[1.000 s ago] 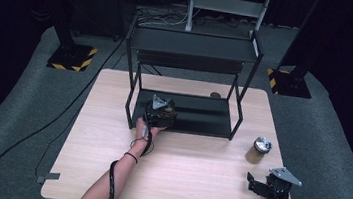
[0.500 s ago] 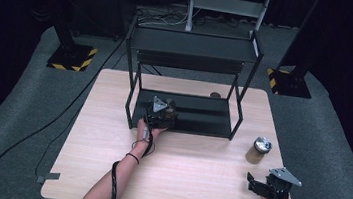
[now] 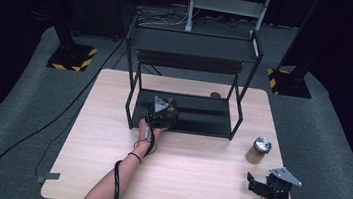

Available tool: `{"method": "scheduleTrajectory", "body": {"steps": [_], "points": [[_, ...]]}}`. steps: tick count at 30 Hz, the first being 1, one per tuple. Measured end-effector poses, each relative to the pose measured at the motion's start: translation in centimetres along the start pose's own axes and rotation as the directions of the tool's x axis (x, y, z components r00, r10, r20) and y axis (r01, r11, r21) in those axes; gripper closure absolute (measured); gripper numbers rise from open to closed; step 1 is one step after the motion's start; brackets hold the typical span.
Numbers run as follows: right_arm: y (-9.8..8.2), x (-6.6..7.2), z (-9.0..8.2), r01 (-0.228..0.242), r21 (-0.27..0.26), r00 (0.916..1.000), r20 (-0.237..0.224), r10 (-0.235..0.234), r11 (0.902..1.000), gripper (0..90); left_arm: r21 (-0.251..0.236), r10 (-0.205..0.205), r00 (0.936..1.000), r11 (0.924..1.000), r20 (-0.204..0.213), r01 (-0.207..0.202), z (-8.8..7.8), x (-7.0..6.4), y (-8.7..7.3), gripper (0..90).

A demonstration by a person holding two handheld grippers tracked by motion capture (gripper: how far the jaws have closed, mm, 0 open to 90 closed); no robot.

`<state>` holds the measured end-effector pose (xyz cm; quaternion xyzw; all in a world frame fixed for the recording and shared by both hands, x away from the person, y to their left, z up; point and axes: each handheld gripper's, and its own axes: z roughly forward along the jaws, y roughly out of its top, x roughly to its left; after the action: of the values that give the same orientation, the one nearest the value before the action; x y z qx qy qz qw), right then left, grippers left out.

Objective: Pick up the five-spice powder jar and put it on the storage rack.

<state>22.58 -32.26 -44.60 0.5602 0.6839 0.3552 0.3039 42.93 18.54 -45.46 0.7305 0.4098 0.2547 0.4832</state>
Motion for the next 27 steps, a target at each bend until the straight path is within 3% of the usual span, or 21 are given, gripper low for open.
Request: {"method": "scheduleTrajectory", "body": {"steps": [21, 24, 27], "points": [[-0.1, 0.0, 0.0, 0.001, -0.004, 1.0, 0.001, -0.001, 1.0, 1.2, 0.004, -0.004, 0.9998, 1.0, -0.017, 0.004, 0.3, -0.3, 0.2, 31.2], [-0.1, 0.0, 0.0, 0.0, -0.005, 1.0, 0.001, 0.0, 1.0, 1.2, 0.022, -0.004, 0.9998, 0.9998, -0.02, 0.005, 0.3, -0.5, 0.7, 30.9], [-0.1, 0.0, -0.1, -0.002, -0.006, 1.0, 0.001, 0.002, 1.0, 1.2, 0.053, 0.031, 0.9994, 0.9981, -0.017, -0.03, 0.2, -0.7, 1.3, 25.2]]}}
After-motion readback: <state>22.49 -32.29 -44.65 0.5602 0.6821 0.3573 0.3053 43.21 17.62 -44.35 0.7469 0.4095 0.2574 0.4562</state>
